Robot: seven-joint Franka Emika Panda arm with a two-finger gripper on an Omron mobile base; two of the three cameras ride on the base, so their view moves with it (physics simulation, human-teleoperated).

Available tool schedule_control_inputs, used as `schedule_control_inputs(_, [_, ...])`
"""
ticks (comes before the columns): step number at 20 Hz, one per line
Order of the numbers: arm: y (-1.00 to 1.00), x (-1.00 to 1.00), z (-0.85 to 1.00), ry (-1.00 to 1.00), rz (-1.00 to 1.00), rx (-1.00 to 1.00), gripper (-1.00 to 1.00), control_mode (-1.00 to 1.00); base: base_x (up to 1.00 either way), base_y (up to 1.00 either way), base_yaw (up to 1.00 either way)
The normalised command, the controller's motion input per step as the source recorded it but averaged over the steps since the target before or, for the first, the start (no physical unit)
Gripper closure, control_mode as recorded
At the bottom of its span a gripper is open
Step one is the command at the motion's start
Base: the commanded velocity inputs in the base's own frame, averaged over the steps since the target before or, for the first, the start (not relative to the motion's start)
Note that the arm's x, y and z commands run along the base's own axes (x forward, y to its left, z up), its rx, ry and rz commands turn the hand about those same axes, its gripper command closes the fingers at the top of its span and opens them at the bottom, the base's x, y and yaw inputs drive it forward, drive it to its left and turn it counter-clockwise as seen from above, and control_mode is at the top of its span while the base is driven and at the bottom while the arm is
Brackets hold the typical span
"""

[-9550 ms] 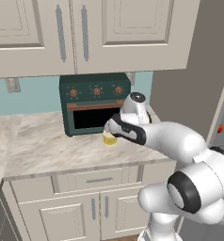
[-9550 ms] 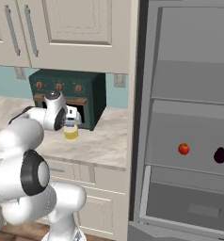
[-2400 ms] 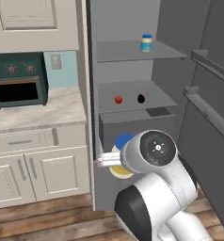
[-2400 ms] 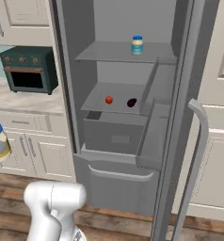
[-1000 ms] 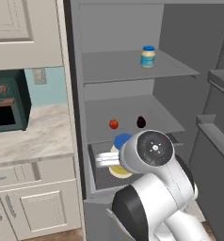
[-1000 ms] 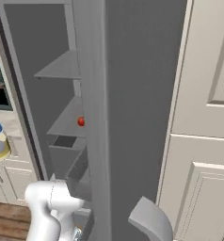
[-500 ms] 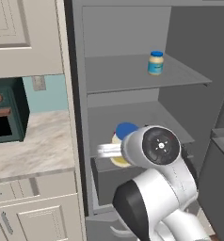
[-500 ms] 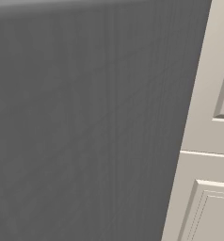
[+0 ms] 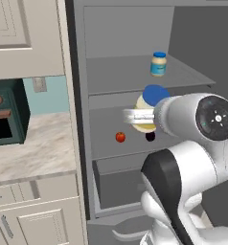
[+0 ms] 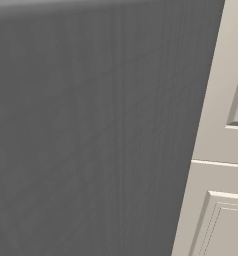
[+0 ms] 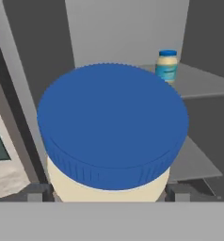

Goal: Place the mayonnaise and mayonnaise from the counter to the top shelf of the fridge. If the existing items in the fridge are on the top shelf, move them to other shelves.

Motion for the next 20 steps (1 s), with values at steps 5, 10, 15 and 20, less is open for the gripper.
schedule_control_inputs(5, [-0.78,0.34,0.83,0.00,0.00,0.01,1.00,-1.00,0.00,0.00,0.00])
schedule_control_inputs(10, [-0.72,0.67,0.27,0.07,0.00,0.00,1.00,-1.00,0.00,0.00,0.00])
schedule_control_inputs(15, [-0.16,0.96,0.00,0.02,0.00,-0.05,1.00,-1.00,0.00,0.00,0.00])
schedule_control_inputs(20, [0.00,0.86,-0.06,0.00,0.00,-0.04,1.00,-1.00,0.00,0.00,0.00])
